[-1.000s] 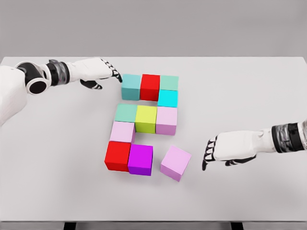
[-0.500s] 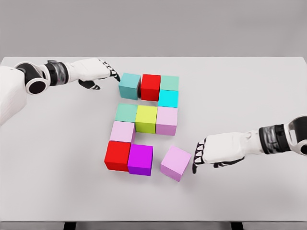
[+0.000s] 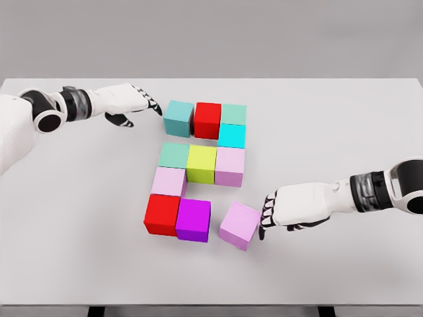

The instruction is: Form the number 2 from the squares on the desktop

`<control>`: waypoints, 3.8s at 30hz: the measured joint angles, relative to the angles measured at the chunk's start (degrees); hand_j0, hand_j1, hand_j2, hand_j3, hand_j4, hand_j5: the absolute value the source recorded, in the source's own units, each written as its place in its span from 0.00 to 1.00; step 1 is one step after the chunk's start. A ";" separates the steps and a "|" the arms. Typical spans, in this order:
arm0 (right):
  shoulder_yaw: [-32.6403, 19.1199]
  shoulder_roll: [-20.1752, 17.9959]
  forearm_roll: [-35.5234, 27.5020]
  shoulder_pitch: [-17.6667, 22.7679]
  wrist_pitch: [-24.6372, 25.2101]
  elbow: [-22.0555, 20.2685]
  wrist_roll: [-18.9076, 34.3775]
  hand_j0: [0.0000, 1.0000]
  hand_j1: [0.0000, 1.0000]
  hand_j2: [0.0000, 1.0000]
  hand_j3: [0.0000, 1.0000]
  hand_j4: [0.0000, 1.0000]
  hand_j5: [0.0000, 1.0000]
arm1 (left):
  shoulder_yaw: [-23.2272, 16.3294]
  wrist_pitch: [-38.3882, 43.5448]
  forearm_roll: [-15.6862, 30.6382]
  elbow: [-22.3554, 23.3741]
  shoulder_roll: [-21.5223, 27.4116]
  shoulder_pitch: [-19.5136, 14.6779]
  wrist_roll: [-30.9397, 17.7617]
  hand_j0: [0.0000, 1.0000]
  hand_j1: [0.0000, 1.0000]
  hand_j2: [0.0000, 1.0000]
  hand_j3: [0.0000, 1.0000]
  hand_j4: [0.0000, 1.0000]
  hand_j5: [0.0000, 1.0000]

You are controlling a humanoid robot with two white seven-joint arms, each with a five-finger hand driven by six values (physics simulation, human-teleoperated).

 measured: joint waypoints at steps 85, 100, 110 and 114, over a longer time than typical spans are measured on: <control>-4.44 3.37 -0.30 0.18 -0.01 0.16 0.00 0.63 0.63 0.63 0.63 0.63 0.63 | 10.59 0.00 0.58 -0.53 13.74 2.64 -0.75 1.00 1.00 1.00 1.00 1.00 1.00; -5.90 3.25 -0.52 0.18 -0.01 0.18 0.00 0.62 0.62 0.62 0.62 0.62 0.62 | 10.57 0.00 0.26 0.04 13.74 2.72 -0.77 1.00 1.00 1.00 1.00 1.00 1.00; -6.82 -0.16 -0.80 0.26 -0.01 0.12 -0.73 0.62 0.62 0.62 0.62 0.62 0.62 | 10.53 0.00 0.32 0.78 13.78 3.52 -0.77 1.00 1.00 1.00 1.00 1.00 1.00; -6.55 -1.85 -0.91 0.62 -0.01 0.10 -1.26 0.62 0.62 0.62 0.62 0.62 0.62 | 10.53 0.00 0.28 0.82 13.75 3.43 -0.77 1.00 1.00 1.00 1.00 1.00 1.00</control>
